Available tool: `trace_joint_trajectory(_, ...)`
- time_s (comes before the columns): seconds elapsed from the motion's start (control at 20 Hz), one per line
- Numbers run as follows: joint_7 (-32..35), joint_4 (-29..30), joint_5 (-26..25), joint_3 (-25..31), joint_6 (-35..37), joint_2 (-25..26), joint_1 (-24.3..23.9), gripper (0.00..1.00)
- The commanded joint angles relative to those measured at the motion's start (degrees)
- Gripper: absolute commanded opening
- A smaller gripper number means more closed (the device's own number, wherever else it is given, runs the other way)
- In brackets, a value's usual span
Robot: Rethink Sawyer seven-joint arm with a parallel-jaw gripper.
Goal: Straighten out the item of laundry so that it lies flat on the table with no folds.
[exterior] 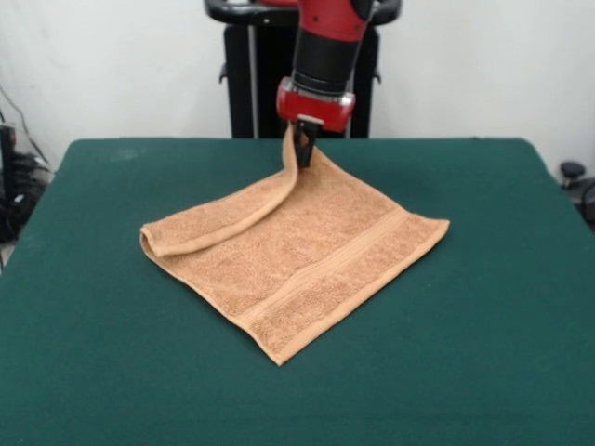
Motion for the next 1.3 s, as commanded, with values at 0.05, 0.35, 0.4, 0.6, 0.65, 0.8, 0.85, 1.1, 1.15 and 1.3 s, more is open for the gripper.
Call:
trace_joint_trajectory(0.05, 8.45, -5.65, 4.47, 1.96, 1.35, 1.34, 0.35, 0.00)
trace_joint_trajectory(0.35, 8.25, -7.45, 6.50, 2.66, 5.12, -0.36, 0.61, 0.00)
trace_joint_trajectory(0.4, 8.25, -7.54, 6.88, 2.68, 5.71, -0.73, 0.74, 0.00)
trace_joint_trajectory(0.6, 7.79, -8.54, 8.14, 2.44, 7.33, -1.75, 1.24, 0.00)
trace_joint_trajectory(0.65, 7.66, -8.91, 8.45, 2.27, 7.45, -1.46, 1.39, 0.00)
trace_joint_trajectory(0.8, 7.20, -10.04, 8.61, 2.39, 7.42, -0.44, 1.03, 0.00)
trace_joint_trajectory(0.85, 7.21, -10.24, 8.50, 2.59, 7.08, -0.03, 0.64, 0.00)
trace_joint_trajectory(1.1, 7.39, -10.31, 8.21, 3.72, 7.00, 0.42, -0.45, 0.00)
trace_joint_trajectory(1.15, 7.53, -10.46, 8.41, 3.75, 7.10, 0.58, -0.28, 0.00)
trace_joint_trajectory(1.3, 7.85, -10.51, 8.78, 2.97, 6.53, 1.02, 0.59, 0.00)
